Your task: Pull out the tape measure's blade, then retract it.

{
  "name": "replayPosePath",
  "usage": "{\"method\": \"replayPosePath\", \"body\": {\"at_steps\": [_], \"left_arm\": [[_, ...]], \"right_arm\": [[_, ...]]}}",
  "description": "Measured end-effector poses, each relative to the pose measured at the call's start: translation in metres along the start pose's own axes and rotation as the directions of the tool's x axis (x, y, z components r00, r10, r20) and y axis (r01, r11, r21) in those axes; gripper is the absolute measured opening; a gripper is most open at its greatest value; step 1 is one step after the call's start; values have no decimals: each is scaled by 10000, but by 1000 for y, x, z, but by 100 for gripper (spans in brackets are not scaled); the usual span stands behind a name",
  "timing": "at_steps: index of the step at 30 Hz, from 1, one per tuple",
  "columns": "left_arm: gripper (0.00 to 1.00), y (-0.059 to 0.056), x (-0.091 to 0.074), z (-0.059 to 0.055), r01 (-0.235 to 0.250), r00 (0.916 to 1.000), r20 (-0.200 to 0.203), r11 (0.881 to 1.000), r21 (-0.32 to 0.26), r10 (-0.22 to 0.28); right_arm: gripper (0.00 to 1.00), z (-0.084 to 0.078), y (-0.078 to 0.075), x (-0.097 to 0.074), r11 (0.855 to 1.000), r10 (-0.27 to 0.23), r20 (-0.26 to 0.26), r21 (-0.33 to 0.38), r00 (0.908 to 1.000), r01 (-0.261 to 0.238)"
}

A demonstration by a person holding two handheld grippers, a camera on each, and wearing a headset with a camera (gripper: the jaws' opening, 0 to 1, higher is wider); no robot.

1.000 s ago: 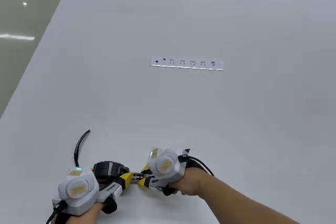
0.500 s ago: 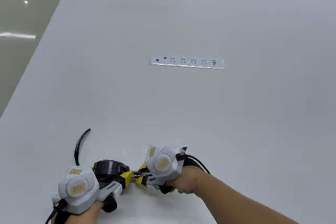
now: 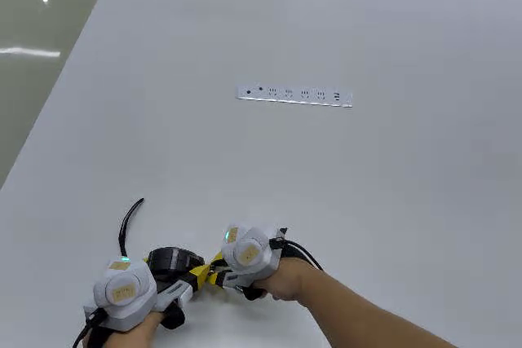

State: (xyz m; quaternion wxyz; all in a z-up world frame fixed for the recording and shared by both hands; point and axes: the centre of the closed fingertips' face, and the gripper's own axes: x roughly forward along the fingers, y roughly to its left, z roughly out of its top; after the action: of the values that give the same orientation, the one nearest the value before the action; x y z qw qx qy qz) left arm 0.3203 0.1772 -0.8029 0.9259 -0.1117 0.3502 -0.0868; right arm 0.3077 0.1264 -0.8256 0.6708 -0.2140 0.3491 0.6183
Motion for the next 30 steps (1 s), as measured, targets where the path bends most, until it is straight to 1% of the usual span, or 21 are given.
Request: {"method": "replayPosePath", "body": {"at_steps": [2, 10, 13, 17, 22, 23, 25, 26, 30], "left_arm": [[63, 0, 0, 0, -4, 10000, 1, 10000, 2, 4], [63, 0, 0, 0, -15, 10000, 3, 10000, 18, 15], [63, 0, 0, 0, -21, 10000, 10, 10000, 19, 21], [63, 0, 0, 0, -17, 10000, 13, 10000, 10, 17], [63, 0, 0, 0, 11, 10000, 1, 10000, -32, -11], [63, 0, -1, 0, 42, 10000, -10, 10000, -30, -42], [63, 0, -1, 0, 78, 10000, -22, 9999, -73, -78], [63, 0, -1, -1, 82, 10000, -47, 10000, -8, -82], [63, 0, 0, -1, 71, 10000, -21, 10000, -54, -71]], "right_arm": [[15, 1, 0, 0, 9999, 5, 3, -144, 10000, -5], [15, 2, 1, 0, 9999, -20, 31, -158, 10000, 21], [15, 1, 0, 0, 9993, -41, 73, -383, 10000, 44], [15, 1, 1, 1, 9991, -54, 28, -429, 10000, 55], [14, 2, 0, 2, 9986, 88, -36, -513, 10000, -90], [14, 3, 1, 3, 9990, 266, -54, -370, 9996, -268], [14, 5, 2, 5, 9982, 377, -134, -471, 9992, -383], [14, 5, 3, 5, 9953, 477, -323, -828, 9983, -503], [14, 4, 3, 5, 9932, 515, -451, -1022, 9977, -558]]}}
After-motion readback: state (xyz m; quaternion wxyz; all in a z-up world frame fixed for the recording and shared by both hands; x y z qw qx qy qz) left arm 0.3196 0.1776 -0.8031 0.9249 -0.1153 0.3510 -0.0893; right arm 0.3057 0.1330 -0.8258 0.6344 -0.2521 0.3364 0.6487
